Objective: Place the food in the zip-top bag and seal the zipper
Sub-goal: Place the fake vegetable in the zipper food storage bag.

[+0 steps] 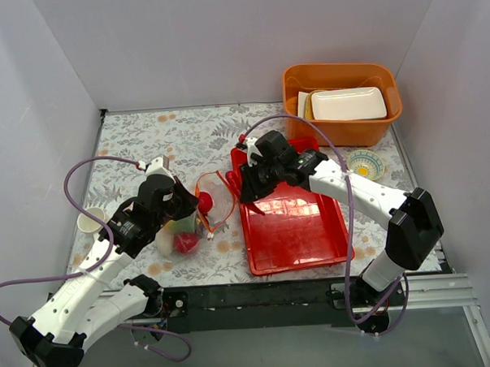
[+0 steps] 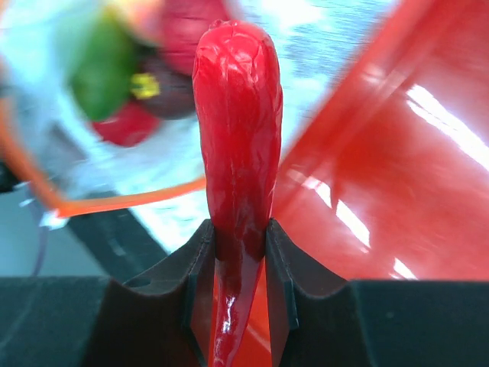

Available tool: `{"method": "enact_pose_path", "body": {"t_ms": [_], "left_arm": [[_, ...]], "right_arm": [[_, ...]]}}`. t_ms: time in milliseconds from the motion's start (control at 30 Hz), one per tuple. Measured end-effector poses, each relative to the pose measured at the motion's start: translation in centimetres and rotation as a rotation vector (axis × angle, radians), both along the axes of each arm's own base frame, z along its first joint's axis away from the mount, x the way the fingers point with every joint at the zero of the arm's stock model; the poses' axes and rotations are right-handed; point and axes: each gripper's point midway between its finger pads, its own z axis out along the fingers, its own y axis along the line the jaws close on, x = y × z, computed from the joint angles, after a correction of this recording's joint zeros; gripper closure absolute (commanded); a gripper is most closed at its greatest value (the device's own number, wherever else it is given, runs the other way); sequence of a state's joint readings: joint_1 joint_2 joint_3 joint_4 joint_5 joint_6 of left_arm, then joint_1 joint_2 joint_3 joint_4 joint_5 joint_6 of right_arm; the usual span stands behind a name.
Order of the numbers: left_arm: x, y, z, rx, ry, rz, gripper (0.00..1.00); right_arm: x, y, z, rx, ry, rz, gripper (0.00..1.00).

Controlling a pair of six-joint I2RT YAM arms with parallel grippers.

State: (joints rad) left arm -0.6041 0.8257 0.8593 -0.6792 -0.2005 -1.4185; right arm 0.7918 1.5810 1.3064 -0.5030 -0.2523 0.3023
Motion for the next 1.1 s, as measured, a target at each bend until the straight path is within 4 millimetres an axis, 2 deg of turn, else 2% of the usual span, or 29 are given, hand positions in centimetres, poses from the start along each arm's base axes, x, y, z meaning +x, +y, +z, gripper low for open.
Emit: {"method": "enact_pose_path", "body": {"t_ms": [200, 367, 533, 900, 1100], "left_arm": [[0.0, 0.0, 0.0, -0.002, 0.001, -0.003, 1.00], [0.0, -0.1, 0.0, -0.002, 0.001, -0.003, 1.00], [-0.1, 0.0, 0.1, -0.004, -0.001, -0.003, 1.00], [-0.3, 0.1, 0.5, -0.016, -0.017, -0.002, 1.00], [-0.3, 0.1, 0.6, -0.016, -0.018, -0.002, 1.00]], "right_arm": [[-3.3, 3.3, 2.0, 0.078, 0.026, 0.110, 0.71], [-4.0, 4.9, 1.5, 0.085, 0.055, 0.141, 0.70], [-3.4, 6.4, 0.1, 0.056, 0.089, 0.143, 0.70], [-0.8, 10.2, 0.8, 0.022, 0.081, 0.167, 0.67], [-1.4, 10.5, -1.2, -0.038, 0.117, 0.185, 0.65]]}}
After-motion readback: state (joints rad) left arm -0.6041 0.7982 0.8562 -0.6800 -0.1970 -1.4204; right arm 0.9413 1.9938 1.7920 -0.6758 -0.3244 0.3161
